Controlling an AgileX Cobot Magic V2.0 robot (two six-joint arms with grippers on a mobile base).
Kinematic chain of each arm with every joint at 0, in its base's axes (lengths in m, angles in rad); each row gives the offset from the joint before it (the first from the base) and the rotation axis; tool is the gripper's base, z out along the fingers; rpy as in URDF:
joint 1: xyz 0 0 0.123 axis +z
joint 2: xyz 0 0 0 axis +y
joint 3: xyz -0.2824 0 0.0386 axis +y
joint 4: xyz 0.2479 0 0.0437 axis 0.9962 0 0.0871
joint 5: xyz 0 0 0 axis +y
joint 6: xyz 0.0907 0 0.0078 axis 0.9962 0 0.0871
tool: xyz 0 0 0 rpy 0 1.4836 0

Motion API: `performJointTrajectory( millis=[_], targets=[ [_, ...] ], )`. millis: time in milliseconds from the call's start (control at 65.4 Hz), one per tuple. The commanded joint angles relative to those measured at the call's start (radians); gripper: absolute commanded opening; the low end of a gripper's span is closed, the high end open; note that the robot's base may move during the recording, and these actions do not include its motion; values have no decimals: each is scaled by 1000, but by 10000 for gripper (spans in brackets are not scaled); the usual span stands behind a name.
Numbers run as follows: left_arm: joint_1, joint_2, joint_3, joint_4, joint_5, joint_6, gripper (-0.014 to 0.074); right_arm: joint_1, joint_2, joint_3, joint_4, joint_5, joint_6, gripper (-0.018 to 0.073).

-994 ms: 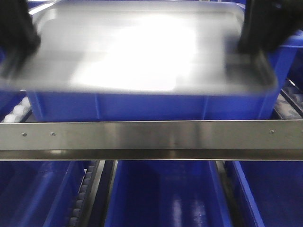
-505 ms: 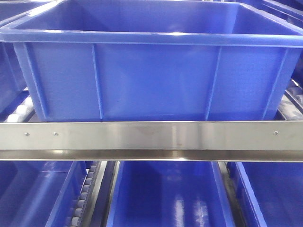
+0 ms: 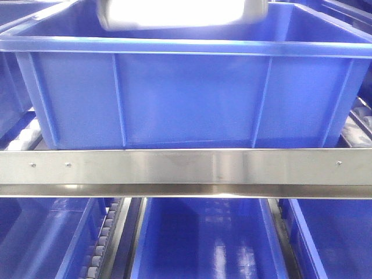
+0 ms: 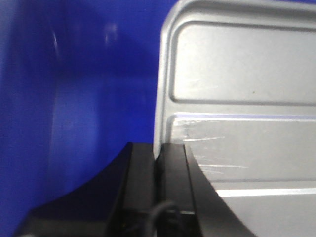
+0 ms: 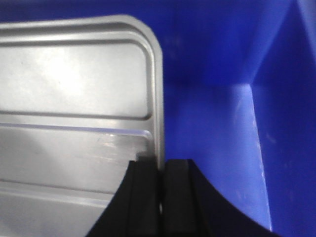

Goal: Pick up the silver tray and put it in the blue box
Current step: 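Open both grippers to release the tray inside the crate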

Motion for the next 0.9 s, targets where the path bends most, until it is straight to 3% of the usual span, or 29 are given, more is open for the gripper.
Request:
performJointTrajectory(
  millis=[0,337,459,566,765,887],
  targets=[
    [2,-19,-38,20,-83,-3,-104,-3,-18,-42,-37,-77,-4,49],
    [2,16,-38,24,-23,-3,-99,-13,18,-42,-37,-42,-4,49],
    [2,16,-38,24,-12,-3,15,-13,18,-42,-37,-40,-4,59],
    [2,16,-38,30,-11,-3,115,-13,18,-42,-37,-38,-3,142],
    [2,16,-38,48,16,-3,121,-17,18,-42,-37,7,32,394],
    [2,16,-38,48,16,-3,120,-17,18,-42,-37,2,32,403]
  ],
)
